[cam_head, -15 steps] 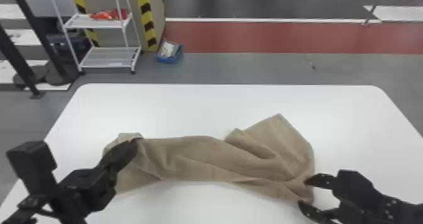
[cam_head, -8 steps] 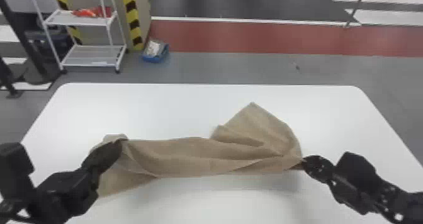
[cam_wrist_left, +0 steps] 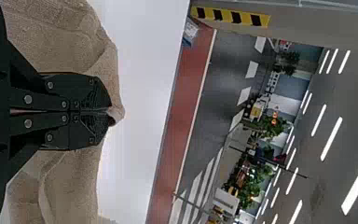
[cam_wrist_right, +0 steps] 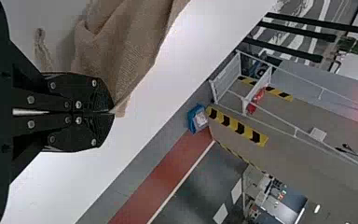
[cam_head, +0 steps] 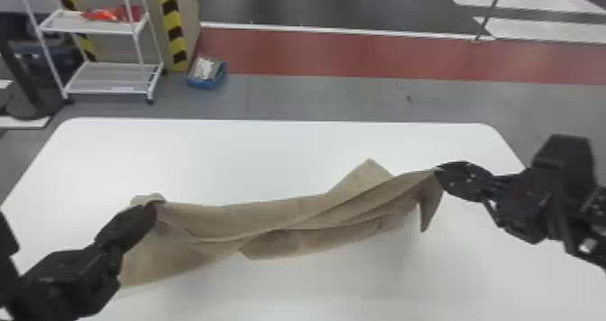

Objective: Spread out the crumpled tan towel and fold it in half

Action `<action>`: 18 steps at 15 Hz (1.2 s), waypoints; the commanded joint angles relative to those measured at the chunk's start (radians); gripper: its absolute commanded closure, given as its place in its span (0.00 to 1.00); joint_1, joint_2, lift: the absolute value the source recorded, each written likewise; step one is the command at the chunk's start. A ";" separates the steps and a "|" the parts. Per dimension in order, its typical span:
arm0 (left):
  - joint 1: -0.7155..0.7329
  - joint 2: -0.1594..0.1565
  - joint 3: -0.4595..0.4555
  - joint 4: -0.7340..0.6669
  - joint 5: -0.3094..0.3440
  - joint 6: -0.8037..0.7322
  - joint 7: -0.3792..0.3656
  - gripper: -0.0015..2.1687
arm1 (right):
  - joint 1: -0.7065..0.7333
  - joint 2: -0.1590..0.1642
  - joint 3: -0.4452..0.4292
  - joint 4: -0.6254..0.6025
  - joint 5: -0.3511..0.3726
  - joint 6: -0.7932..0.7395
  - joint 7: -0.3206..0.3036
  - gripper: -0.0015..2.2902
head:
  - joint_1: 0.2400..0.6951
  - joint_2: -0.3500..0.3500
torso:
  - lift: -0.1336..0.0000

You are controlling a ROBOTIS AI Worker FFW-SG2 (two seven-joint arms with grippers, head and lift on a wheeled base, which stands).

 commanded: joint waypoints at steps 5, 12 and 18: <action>-0.003 0.003 -0.008 0.003 -0.006 0.013 -0.003 0.66 | -0.049 0.006 0.226 0.228 0.145 0.036 -0.042 0.01 | 1.00 0.44 | 0.07; -0.012 0.001 -0.009 0.025 -0.006 0.013 -0.009 0.66 | 0.165 0.003 0.107 0.059 0.070 0.020 -0.044 0.02 | 1.00 0.42 | 0.07; -0.015 0.003 -0.014 0.040 -0.006 0.013 -0.017 0.66 | 0.175 0.037 0.124 0.159 0.010 0.005 -0.246 0.05 | 1.00 0.37 | 0.07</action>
